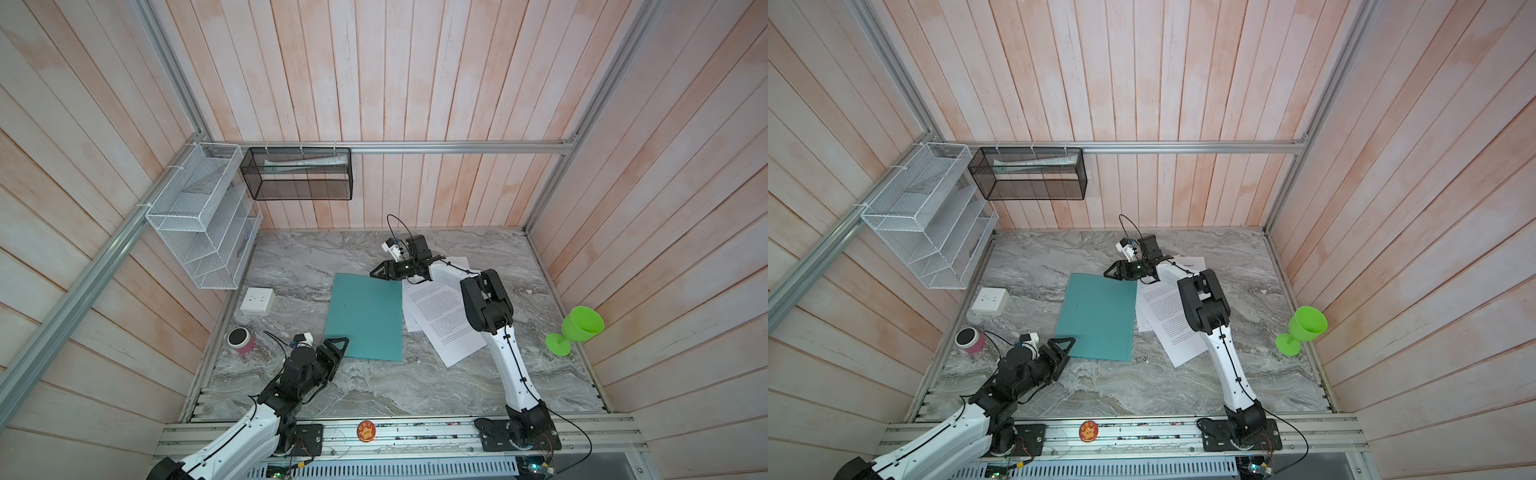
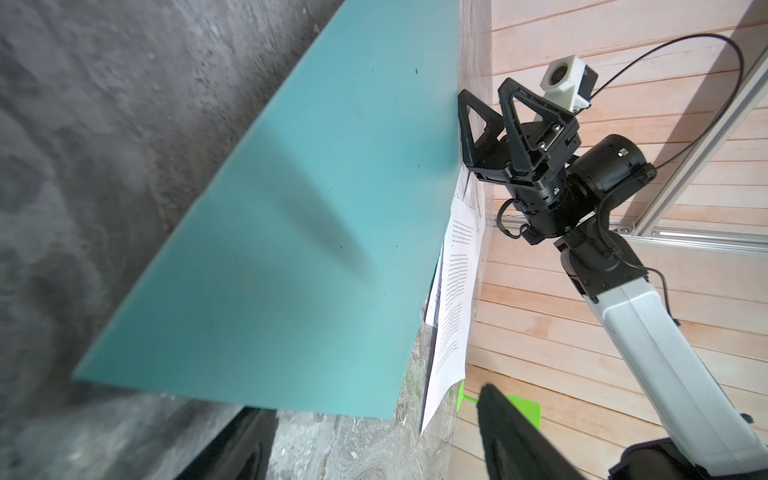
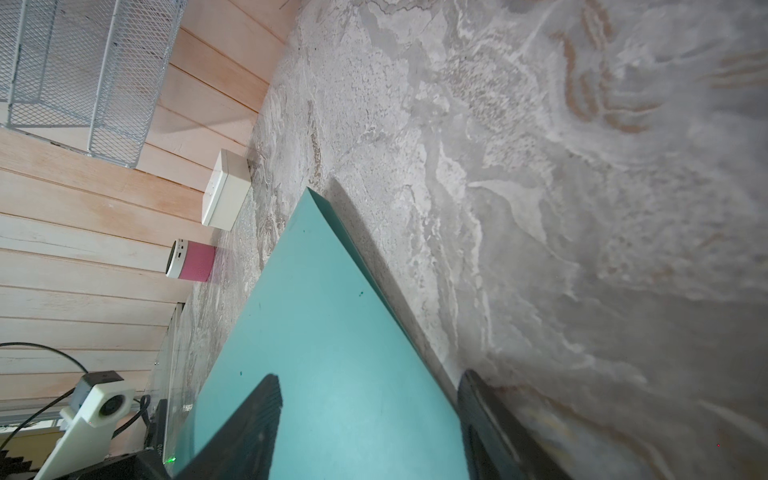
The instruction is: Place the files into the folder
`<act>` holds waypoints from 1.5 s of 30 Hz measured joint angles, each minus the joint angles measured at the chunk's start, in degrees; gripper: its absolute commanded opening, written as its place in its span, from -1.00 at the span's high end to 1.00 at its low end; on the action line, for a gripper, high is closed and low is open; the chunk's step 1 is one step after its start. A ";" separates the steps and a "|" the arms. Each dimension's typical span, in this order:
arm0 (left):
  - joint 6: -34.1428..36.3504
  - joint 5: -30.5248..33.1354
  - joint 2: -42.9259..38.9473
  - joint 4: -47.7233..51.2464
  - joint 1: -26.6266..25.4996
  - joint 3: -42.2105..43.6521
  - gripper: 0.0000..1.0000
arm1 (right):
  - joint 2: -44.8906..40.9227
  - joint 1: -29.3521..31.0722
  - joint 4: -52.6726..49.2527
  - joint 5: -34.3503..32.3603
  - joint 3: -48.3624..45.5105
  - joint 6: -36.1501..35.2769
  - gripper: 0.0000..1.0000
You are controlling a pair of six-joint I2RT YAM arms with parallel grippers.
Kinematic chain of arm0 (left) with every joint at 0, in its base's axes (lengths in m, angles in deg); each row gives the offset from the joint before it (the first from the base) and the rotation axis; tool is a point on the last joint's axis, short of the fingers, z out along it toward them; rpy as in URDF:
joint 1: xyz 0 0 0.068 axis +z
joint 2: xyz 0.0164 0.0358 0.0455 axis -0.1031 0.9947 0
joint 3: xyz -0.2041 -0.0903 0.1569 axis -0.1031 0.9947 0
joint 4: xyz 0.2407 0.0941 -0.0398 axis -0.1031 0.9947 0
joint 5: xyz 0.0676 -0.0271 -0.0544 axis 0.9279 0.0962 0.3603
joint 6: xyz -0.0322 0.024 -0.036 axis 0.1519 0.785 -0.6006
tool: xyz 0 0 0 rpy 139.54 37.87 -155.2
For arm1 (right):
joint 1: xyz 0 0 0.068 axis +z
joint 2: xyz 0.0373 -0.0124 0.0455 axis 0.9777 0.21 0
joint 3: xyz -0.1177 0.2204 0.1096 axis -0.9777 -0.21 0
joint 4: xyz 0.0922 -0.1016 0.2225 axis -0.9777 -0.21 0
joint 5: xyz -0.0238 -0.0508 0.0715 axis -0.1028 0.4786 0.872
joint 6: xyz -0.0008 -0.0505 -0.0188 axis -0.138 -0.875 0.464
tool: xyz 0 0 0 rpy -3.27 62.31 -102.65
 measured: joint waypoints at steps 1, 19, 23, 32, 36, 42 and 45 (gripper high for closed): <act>0.02 0.15 0.83 -0.74 0.00 0.00 -0.55 | 0.00 0.04 0.02 0.17 0.00 -0.09 -0.34; 0.70 1.92 10.40 -7.74 0.00 0.04 -0.15 | -0.02 1.55 2.71 3.85 -2.62 -0.57 -0.23; 0.81 2.12 13.53 -10.14 0.00 0.04 -0.05 | -0.02 2.12 3.56 4.48 -3.23 -0.57 -0.19; 1.31 2.29 23.63 -17.16 0.00 -2.29 0.22 | -1.86 3.04 7.82 6.19 -8.20 0.26 -0.16; 1.40 2.32 26.69 -17.14 0.02 -3.54 0.87 | -2.40 3.04 9.40 6.78 -9.73 0.70 -0.16; 1.55 2.32 26.12 -16.59 -0.04 -4.59 1.00 | -3.21 3.08 10.29 6.75 -11.17 0.98 -0.12; 1.31 2.56 22.49 -14.49 -0.04 -4.70 1.00 | -5.22 3.15 10.86 5.97 -14.36 2.38 -0.14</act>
